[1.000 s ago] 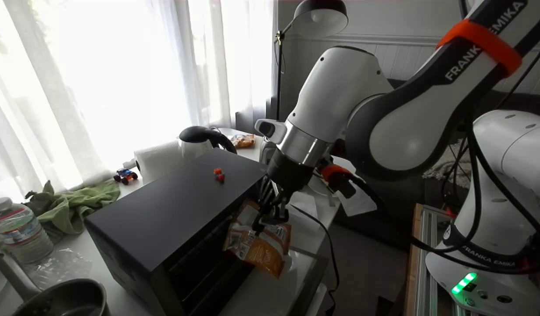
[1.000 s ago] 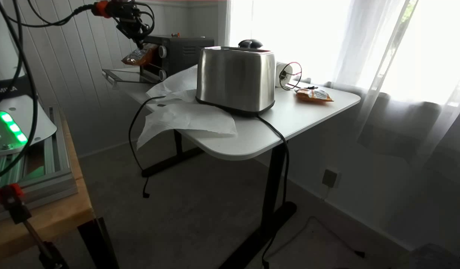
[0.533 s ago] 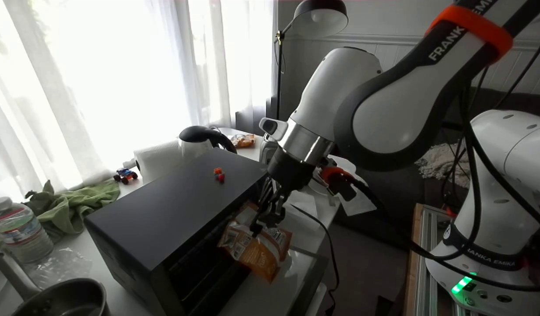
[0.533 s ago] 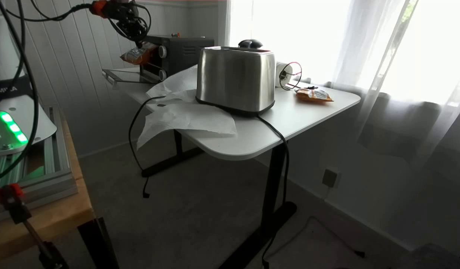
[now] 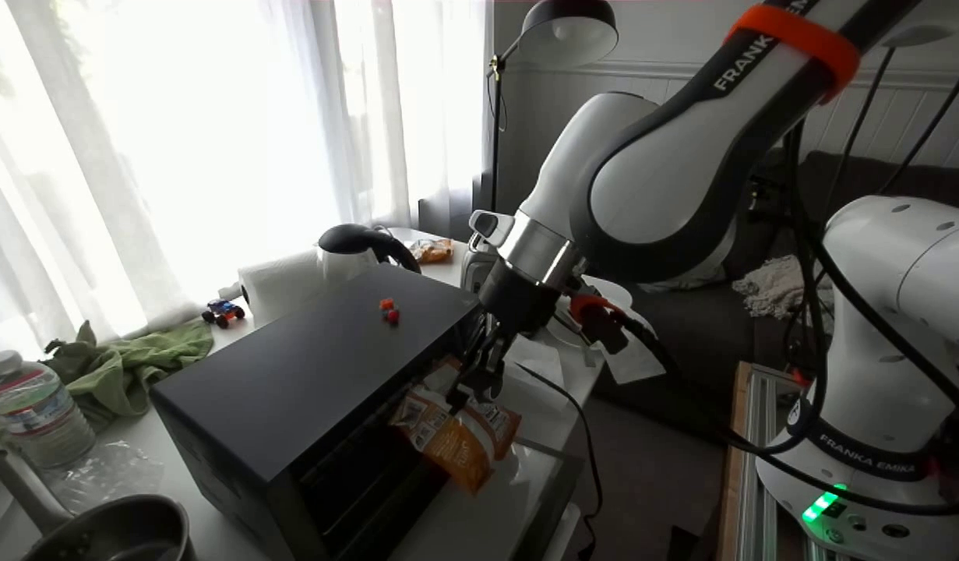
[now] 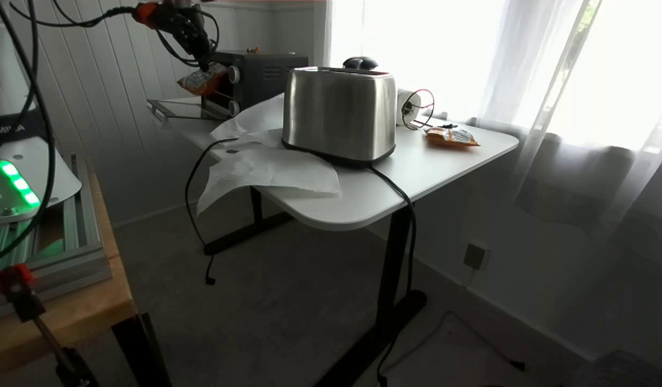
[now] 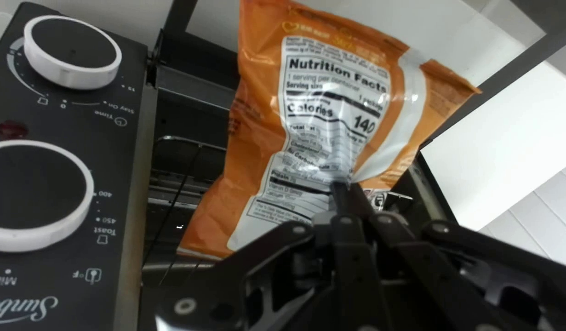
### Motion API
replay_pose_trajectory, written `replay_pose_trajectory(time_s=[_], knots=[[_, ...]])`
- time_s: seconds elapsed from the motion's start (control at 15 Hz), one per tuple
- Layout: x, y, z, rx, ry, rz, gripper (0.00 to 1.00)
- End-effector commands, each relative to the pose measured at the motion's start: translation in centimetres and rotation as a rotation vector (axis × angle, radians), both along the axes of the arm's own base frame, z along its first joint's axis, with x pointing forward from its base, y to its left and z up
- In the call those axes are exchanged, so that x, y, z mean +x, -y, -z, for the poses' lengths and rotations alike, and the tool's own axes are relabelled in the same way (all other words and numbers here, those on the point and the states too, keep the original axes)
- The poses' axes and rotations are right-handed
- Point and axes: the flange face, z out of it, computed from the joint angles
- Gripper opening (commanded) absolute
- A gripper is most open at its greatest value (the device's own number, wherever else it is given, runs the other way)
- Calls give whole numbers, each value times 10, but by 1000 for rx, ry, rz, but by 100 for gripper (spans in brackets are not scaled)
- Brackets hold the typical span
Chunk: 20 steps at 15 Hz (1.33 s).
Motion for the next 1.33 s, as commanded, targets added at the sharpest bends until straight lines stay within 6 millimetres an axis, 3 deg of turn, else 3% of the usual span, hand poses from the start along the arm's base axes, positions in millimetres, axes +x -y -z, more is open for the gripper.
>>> replay_pose_trajectory(time_s=[0.0, 0.8, 1.27], knots=[[11, 1, 1, 19, 9, 13, 0], [47, 0, 16, 50, -7, 90, 0], [57, -2, 27, 68, -27, 139, 0]])
